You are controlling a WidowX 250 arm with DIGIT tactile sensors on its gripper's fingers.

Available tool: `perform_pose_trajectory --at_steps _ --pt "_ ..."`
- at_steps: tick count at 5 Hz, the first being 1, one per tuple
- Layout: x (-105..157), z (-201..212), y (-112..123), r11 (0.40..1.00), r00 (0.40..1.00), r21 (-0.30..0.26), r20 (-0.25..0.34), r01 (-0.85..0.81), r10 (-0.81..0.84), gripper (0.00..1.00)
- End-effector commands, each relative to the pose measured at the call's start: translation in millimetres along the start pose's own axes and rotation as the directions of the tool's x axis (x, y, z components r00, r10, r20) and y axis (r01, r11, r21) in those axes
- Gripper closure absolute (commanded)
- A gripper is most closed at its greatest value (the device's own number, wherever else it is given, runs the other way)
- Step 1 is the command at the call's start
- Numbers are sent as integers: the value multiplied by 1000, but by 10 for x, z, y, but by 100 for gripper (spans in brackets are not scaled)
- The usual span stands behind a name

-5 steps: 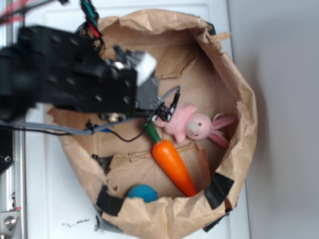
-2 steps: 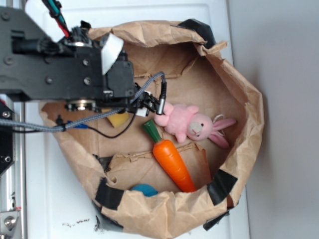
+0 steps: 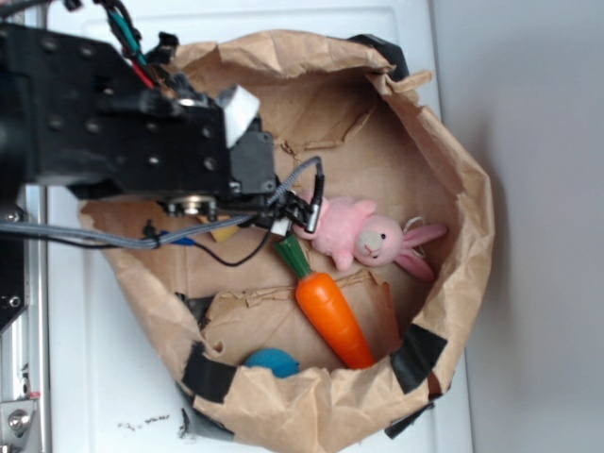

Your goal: Grab the green sponge.

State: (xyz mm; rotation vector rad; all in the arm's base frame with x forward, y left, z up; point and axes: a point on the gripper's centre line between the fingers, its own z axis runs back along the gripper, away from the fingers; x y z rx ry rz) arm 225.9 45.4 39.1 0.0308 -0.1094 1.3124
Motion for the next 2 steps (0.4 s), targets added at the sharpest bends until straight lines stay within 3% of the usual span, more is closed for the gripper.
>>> perform_pose_trajectory --at_steps 1,2 --pt "63 -73 -36 999 999 -34 27 -18 19 2" --pt "51 -44 -86 998 998 -36 27 -50 51 100"
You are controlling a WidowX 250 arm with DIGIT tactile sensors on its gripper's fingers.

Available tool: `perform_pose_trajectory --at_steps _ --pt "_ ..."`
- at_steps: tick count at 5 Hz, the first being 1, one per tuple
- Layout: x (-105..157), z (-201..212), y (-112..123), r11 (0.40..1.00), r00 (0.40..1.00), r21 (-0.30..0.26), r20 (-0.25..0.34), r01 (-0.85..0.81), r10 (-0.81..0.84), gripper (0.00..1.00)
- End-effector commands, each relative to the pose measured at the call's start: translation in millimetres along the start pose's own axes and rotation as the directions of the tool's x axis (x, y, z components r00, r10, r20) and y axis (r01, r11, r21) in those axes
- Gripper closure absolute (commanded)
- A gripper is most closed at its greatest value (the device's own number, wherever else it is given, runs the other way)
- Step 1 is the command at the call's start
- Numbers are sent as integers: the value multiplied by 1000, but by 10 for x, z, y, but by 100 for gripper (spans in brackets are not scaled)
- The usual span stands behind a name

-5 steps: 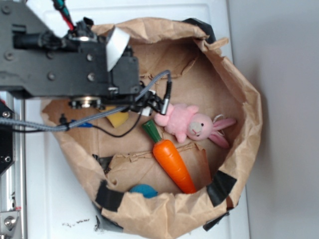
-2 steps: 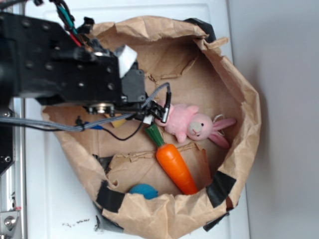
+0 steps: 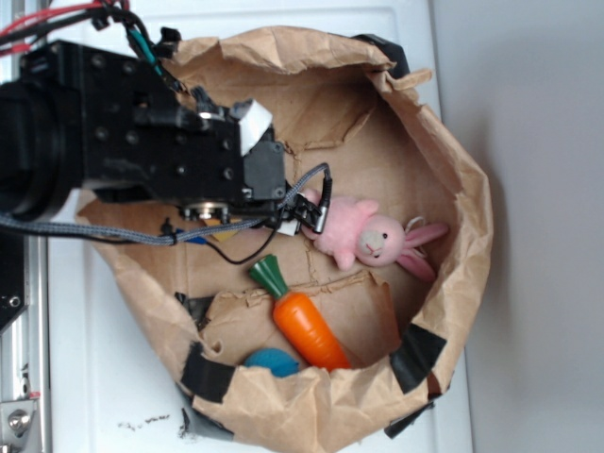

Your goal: Grab the green sponge.

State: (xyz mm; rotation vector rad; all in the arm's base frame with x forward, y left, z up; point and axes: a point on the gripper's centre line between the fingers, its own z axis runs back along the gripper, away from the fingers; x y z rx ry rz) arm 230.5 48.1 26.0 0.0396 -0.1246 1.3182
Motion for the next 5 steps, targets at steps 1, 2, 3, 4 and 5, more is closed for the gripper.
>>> perform_pose_trajectory --at_steps 1,2,3,4,5 --pt "11 127 -102 998 998 -32 8 -58 59 100" --pt "13 181 -106 997 998 -46 -6 -64 64 100" --pt "29 264 -115 997 998 -49 -31 -62 61 100" --pt "27 335 -128 997 997 -58 -48 -57 55 100" --pt "19 634 -211 990 997 -138 -69 -37 28 100"
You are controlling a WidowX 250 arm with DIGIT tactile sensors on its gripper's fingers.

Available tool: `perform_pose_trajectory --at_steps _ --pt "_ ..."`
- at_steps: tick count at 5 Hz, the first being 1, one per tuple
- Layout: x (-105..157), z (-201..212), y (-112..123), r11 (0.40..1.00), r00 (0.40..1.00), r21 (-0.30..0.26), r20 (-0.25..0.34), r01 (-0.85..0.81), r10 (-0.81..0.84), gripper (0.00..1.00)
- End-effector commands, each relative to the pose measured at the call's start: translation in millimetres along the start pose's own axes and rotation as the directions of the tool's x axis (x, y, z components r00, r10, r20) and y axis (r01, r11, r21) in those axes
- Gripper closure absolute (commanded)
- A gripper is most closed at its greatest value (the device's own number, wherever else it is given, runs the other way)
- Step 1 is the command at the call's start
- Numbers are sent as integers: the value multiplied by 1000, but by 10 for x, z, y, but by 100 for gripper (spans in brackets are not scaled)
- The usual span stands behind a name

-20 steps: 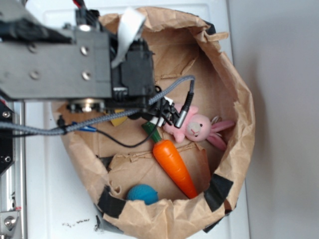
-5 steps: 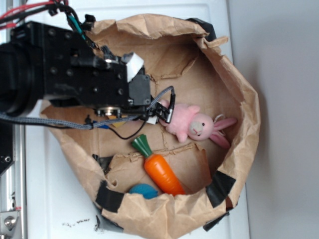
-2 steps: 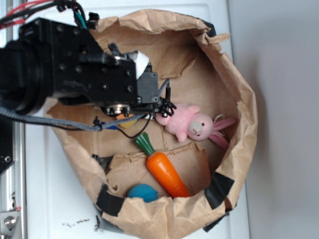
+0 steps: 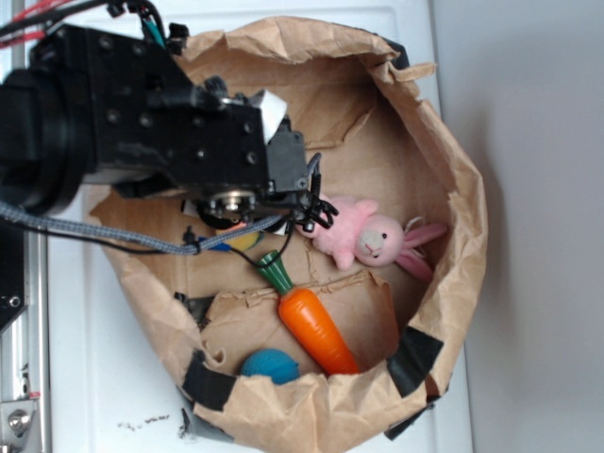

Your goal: Grab the green sponge.

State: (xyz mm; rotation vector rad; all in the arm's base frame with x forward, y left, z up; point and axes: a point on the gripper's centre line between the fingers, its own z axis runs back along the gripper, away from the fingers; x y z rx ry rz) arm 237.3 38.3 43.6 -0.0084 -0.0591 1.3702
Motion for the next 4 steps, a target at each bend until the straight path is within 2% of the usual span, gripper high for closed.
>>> perform_pose_trajectory --at_steps 1,2,3,4 --pt "68 939 -231 991 1000 -136 24 3 1 100" --pt "96 1188 -214 990 998 -138 53 27 -20 100" --pt "109 1302 -181 985 996 -164 79 50 -37 100" --pt "61 1365 -132 974 987 -207 144 95 -65 100"
